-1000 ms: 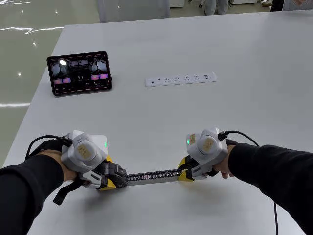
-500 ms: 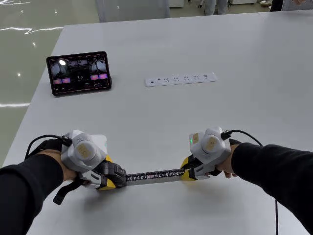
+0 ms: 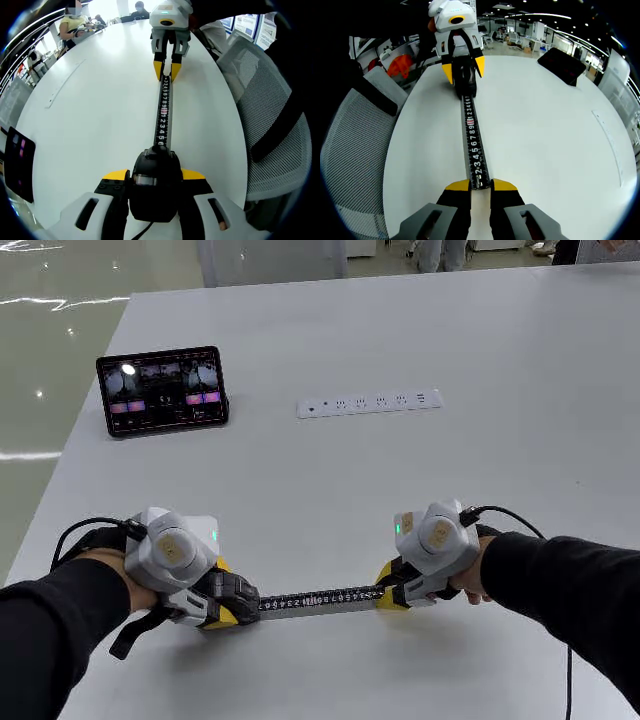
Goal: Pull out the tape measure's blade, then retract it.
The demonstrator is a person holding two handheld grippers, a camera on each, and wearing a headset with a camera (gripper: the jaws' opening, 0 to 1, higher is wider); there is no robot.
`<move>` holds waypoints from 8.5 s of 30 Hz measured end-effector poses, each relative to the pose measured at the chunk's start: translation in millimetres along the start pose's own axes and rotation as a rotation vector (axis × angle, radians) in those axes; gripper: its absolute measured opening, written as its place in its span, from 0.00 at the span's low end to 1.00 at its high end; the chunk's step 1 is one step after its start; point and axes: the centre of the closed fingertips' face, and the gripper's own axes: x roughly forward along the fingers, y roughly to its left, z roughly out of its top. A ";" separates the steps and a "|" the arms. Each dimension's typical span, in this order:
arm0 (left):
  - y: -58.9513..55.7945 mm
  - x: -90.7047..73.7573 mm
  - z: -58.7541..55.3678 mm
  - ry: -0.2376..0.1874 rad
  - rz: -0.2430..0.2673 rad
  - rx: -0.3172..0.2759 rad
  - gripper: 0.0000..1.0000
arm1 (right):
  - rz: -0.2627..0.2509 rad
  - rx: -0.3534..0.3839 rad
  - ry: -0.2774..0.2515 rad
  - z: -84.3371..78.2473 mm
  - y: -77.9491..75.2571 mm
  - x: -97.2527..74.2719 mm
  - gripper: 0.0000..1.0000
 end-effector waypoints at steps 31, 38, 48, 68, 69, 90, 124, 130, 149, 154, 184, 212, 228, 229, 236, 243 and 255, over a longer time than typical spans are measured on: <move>-1.2 0.4 -0.1 0.003 -0.013 -0.001 0.33 | -0.003 0.034 0.009 -17.5 -2.2 -11.7 0.10; -1.5 0.5 0.0 0.003 -0.012 -0.001 0.33 | -0.004 0.038 0.011 -20.8 -2.7 -13.9 0.10; -1.9 0.1 -0.2 0.003 -0.011 0.000 0.33 | -0.007 0.024 0.019 -24.6 -2.3 -16.9 0.10; -1.0 0.4 0.3 0.003 -0.008 -0.001 0.33 | -0.008 0.042 0.021 -34.0 -3.3 -23.5 0.10; -1.1 0.5 0.4 0.003 -0.008 -0.001 0.33 | -0.009 0.043 0.021 -34.6 -3.4 -23.8 0.10; -1.7 0.8 0.4 0.001 -0.004 -0.003 0.33 | -0.015 0.057 0.031 -45.8 -5.6 -33.1 0.10; 0.9 1.6 4.7 -0.059 0.018 0.002 0.34 | -0.016 0.084 0.048 -54.3 -7.8 -38.6 0.11; -0.1 2.5 2.6 -0.031 0.013 0.056 0.34 | -0.016 0.041 0.068 -54.6 -7.1 -38.1 0.11; -1.3 4.4 -0.4 0.033 -0.022 0.077 0.35 | -0.009 0.020 0.100 -54.8 -6.7 -38.1 0.12; -2.7 6.0 -4.3 0.089 -0.047 0.101 0.36 | 0.003 0.040 0.108 -54.2 -6.5 -37.4 0.12; 15.3 -14.5 8.2 0.012 0.032 -0.087 0.82 | -0.059 0.034 0.056 -43.0 -7.1 -47.0 0.33; 24.5 -31.9 9.3 -0.170 0.132 -0.450 0.99 | -0.219 0.301 -0.111 -41.0 -17.7 -64.9 0.87; 35.4 -58.1 10.3 -0.378 0.243 -0.578 0.99 | -0.298 0.389 -0.189 -55.2 -18.9 -86.3 0.99; 35.2 -58.7 8.0 -0.372 0.251 -0.569 0.99 | -0.305 0.391 -0.193 -56.2 -18.5 -88.6 0.99; 33.0 -61.4 0.6 -0.391 0.299 -0.557 0.99 | -0.311 0.397 -0.192 -67.6 -11.3 -95.9 0.99; 25.0 -65.9 -15.7 -0.412 0.329 -0.605 0.99 | -0.325 0.402 -0.199 -79.9 -0.6 -104.2 0.99; 10.8 -75.7 -20.2 -0.431 0.348 -0.616 0.99 | -0.368 0.437 -0.220 -107.5 17.7 -127.3 0.99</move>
